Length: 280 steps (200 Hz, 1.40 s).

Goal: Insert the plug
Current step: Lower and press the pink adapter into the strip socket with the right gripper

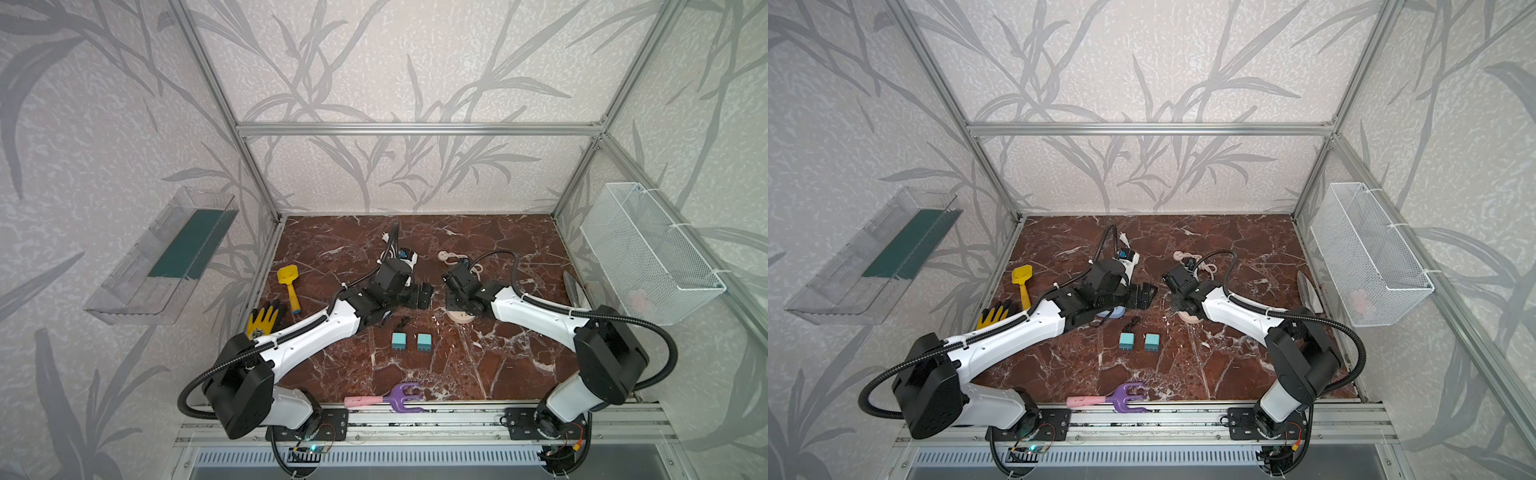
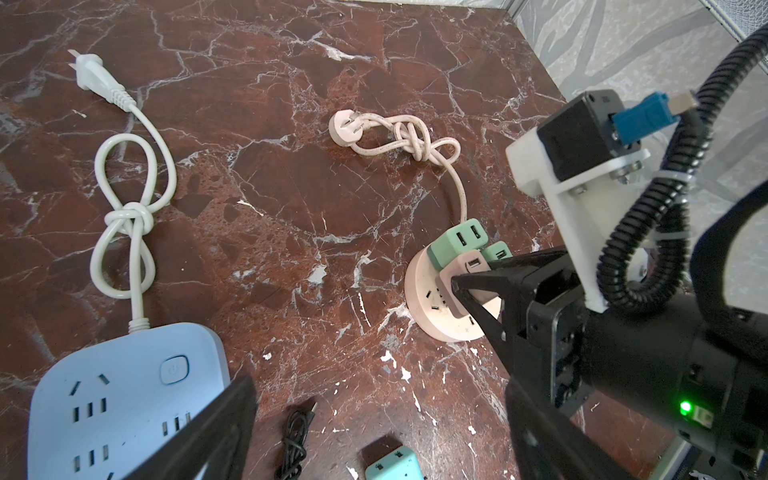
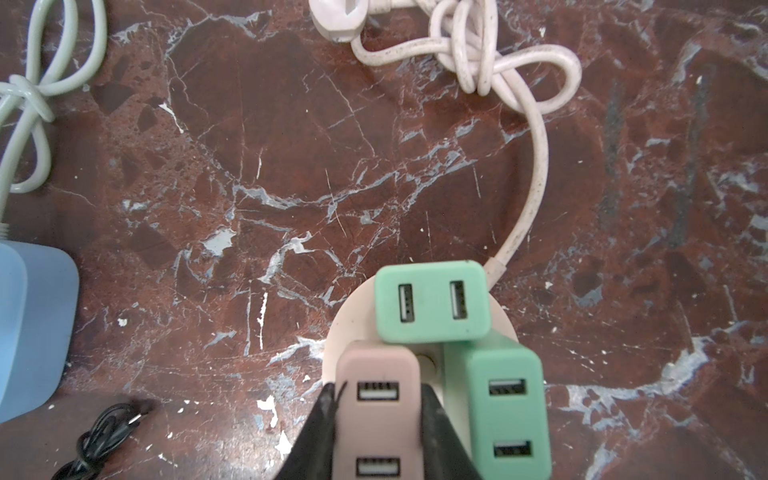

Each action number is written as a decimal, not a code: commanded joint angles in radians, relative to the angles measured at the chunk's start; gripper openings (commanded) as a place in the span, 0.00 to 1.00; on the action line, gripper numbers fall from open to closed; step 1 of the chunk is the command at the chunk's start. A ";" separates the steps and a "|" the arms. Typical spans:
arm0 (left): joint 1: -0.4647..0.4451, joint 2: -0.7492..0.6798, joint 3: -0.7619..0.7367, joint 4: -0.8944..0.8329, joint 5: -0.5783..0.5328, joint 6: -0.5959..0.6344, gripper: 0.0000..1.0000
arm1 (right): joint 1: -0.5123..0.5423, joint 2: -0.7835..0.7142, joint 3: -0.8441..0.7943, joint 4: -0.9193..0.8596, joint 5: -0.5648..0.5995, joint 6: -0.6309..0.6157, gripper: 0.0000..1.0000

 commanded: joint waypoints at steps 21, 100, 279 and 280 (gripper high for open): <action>0.002 0.004 -0.010 0.014 -0.007 -0.012 0.92 | 0.001 0.046 -0.002 -0.030 0.044 0.011 0.00; 0.002 0.024 -0.005 0.017 0.009 -0.015 0.92 | 0.001 -0.043 -0.061 0.045 0.001 -0.018 0.00; 0.002 0.028 -0.018 0.032 0.024 -0.020 0.91 | 0.002 -0.052 -0.080 0.104 0.031 -0.050 0.00; 0.002 0.029 -0.018 0.032 0.024 -0.020 0.91 | 0.002 -0.051 -0.081 0.105 0.031 -0.050 0.00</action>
